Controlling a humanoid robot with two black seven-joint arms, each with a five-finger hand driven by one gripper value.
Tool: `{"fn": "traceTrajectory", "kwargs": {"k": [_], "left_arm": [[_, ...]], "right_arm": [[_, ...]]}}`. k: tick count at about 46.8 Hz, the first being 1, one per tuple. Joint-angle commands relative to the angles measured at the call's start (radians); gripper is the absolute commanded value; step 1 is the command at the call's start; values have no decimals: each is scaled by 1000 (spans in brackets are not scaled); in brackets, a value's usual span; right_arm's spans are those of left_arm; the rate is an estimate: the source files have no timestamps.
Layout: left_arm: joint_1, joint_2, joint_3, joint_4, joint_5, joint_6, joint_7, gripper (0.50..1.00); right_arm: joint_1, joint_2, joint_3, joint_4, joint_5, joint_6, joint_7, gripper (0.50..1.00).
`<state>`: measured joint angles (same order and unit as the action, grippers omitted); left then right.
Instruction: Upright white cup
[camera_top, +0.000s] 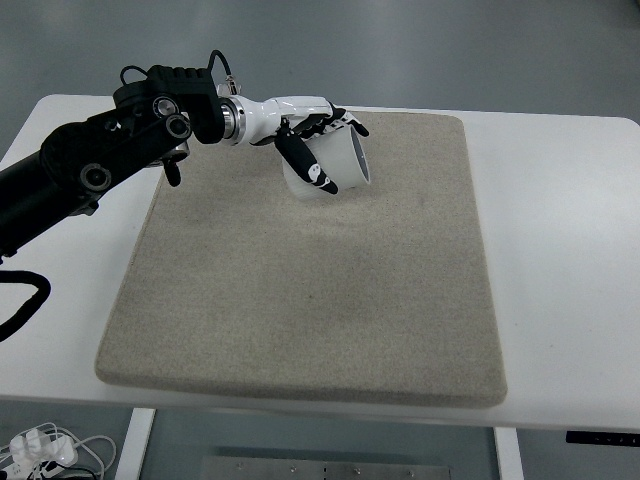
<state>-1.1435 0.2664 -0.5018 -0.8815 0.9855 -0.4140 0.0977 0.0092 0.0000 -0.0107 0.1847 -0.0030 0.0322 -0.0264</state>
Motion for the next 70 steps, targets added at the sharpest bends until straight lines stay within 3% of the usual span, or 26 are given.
{"fn": "traceTrajectory", "kwargs": {"k": [1,6,13,33,49,59,70], "left_arm": [[13,8,-20,15,-79,1,-19,536],[22,17,-78,36,-157,0,-29,536],[93,17,-141,59,-261,-2,-88,536],[235,4,-328,87,-280,9,-306,536],[295,-22,-340,105,-309,18,-527,536],[298,-90,-324,217,-300,63,-709,542],[298,-141,-288,288,-294,112,-709,542]], "right_arm": [[0,0,0,1,0,0,0,952],[0,0,0,1,0,0,0,952],[0,0,0,-1,0,0,0,952],[0,0,0,1,0,0,0,952],[0,0,0,-1,0,0,0,952],[0,0,0,1,0,0,0,952],[0,0,0,1,0,0,0,952]]}}
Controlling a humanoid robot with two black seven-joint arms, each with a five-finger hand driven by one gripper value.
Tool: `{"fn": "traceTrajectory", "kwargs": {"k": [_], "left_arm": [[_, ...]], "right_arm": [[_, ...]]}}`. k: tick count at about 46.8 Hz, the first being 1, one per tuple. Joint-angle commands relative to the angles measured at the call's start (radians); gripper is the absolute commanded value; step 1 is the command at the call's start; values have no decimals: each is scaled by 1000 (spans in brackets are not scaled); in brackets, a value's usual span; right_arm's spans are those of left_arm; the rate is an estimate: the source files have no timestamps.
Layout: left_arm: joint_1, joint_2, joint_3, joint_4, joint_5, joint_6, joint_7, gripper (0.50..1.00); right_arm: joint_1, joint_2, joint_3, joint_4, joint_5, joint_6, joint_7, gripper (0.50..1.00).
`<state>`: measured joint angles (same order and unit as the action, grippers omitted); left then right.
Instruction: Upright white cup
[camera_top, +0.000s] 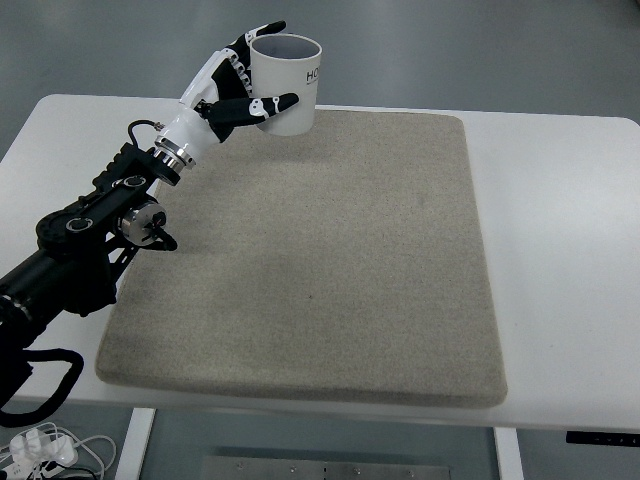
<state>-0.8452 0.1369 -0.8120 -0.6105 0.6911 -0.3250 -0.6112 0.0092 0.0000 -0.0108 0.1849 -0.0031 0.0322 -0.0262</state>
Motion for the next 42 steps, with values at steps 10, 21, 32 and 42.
{"fn": "traceTrajectory", "kwargs": {"k": [10,21,32,42], "left_arm": [[1,-22,161,21,-1,181,0,542],[5,-20,247,25,1,248,0,553],[43,-26,295,23,1,313,0,587],[55,-26,319,25,2,316,0,617]], "right_arm": [[0,0,0,1,0,0,0,952],[0,0,0,-1,0,0,0,952],[0,0,0,-1,0,0,0,952],[0,0,0,1,0,0,0,952]]}}
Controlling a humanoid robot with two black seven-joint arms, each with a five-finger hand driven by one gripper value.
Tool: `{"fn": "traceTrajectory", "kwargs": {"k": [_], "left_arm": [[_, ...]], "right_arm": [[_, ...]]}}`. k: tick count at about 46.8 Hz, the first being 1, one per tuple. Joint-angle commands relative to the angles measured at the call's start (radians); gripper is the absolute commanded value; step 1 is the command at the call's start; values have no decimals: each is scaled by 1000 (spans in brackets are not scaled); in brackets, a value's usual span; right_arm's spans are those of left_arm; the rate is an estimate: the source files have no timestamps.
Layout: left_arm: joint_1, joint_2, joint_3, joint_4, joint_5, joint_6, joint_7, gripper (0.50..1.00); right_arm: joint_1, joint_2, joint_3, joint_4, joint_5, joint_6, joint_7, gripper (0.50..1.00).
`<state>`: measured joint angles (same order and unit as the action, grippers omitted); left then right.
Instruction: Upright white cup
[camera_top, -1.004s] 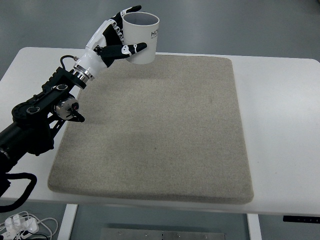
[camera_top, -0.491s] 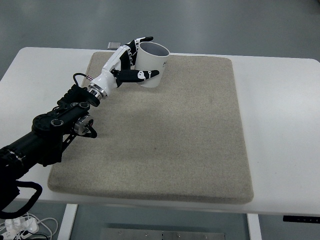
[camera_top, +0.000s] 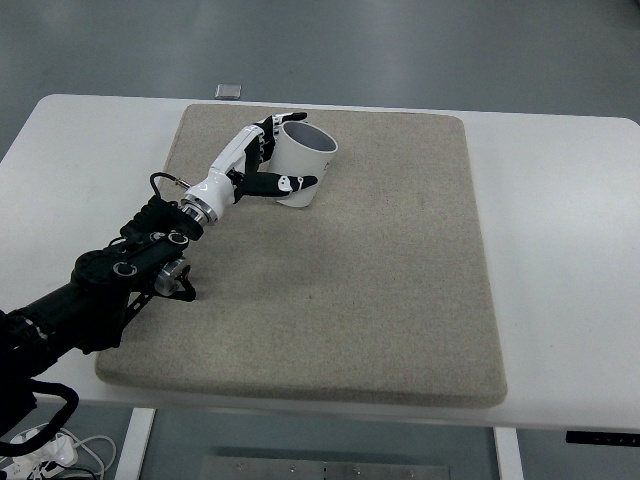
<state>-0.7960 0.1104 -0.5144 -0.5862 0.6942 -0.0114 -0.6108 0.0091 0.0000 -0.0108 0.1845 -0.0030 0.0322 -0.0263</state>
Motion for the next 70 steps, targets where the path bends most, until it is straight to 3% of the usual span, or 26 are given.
{"fn": "traceTrajectory", "kwargs": {"k": [1,5,7,8,10,16,34,53,70], "left_arm": [[6,0,31,2,-1,4,0,623],[8,-2,42,3,-2,10,0,692],[8,-2,40,8,-7,11,0,861],[8,-2,40,9,-11,11,0,914],[8,-3,39,17,-15,11,0,949],[9,-14,33,34,-16,13,0,988],[14,-12,-7,14,-22,7,0,994],[12,18,-98,-81,-27,-4,0,994],[-101,48,-108,-93,-77,7,0,996]], "right_arm": [[0,0,0,0,0,0,0,952],[0,0,0,1,0,0,0,952],[0,0,0,1,0,0,0,952],[0,0,0,0,0,0,0,952],[0,0,0,1,0,0,0,952],[0,0,0,1,0,0,0,952],[0,0,0,1,0,0,0,952],[0,0,0,0,0,0,0,952],[0,0,0,0,0,0,0,952]]}}
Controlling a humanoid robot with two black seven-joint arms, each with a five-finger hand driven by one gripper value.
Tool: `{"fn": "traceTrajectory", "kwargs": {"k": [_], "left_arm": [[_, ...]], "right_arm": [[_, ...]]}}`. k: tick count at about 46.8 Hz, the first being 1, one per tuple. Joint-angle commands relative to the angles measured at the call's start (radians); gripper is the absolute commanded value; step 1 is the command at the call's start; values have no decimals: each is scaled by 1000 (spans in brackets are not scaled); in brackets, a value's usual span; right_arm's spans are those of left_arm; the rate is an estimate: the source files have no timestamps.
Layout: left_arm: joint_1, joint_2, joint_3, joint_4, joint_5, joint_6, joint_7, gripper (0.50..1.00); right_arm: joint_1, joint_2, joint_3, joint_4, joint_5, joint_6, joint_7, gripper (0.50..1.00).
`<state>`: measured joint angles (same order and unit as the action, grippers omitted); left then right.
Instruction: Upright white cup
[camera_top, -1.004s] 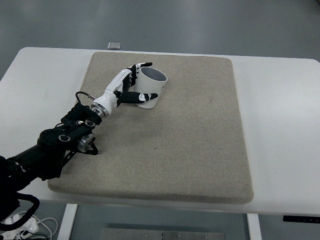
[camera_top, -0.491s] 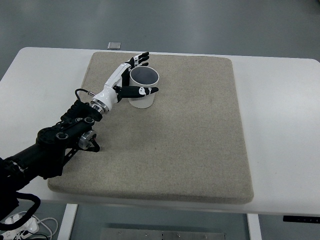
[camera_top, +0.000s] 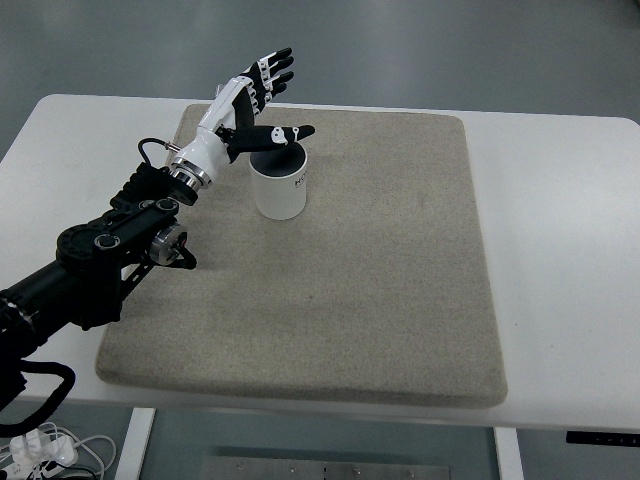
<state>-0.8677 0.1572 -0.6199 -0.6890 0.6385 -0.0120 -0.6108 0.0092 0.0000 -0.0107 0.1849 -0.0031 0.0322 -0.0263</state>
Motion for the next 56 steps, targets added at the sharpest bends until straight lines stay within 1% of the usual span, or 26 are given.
{"fn": "traceTrajectory", "kwargs": {"k": [1,4,9,12,18,22,28,32,33,36,42,49,52,56], "left_arm": [[-42,1,-4,13,-34,7,0,994],[-82,5,-3,23,-100,3,0,996],[-151,8,14,85,-249,-9,0,994],[-174,8,9,101,-319,-34,0,994],[-186,22,-1,117,-408,-106,0,994],[-195,31,-4,131,-463,-109,0,994],[-202,41,-6,141,-606,-115,0,994],[-206,64,-7,164,-648,-115,0,994],[-205,64,-7,170,-648,-117,11,994],[-203,65,-12,183,-651,-117,98,994],[-203,64,-18,204,-655,-128,245,994],[-189,64,-83,233,-741,-148,468,996],[-188,62,-89,250,-772,-158,523,996],[-180,59,-90,279,-818,-198,554,996]], "right_arm": [[0,0,0,-1,0,0,0,952],[0,0,0,-1,0,0,0,952],[0,0,0,-1,0,0,0,952],[0,0,0,-1,0,0,0,952],[0,0,0,-1,0,0,0,952],[0,0,0,-1,0,0,0,952],[0,0,0,-1,0,0,0,952],[0,0,0,-1,0,0,0,952],[0,0,0,1,0,0,0,952],[0,0,0,1,0,0,0,952],[0,0,0,-1,0,0,0,952],[0,0,3,-1,0,0,0,952],[0,0,2,-1,0,0,0,952],[0,0,0,1,0,0,0,952]]}}
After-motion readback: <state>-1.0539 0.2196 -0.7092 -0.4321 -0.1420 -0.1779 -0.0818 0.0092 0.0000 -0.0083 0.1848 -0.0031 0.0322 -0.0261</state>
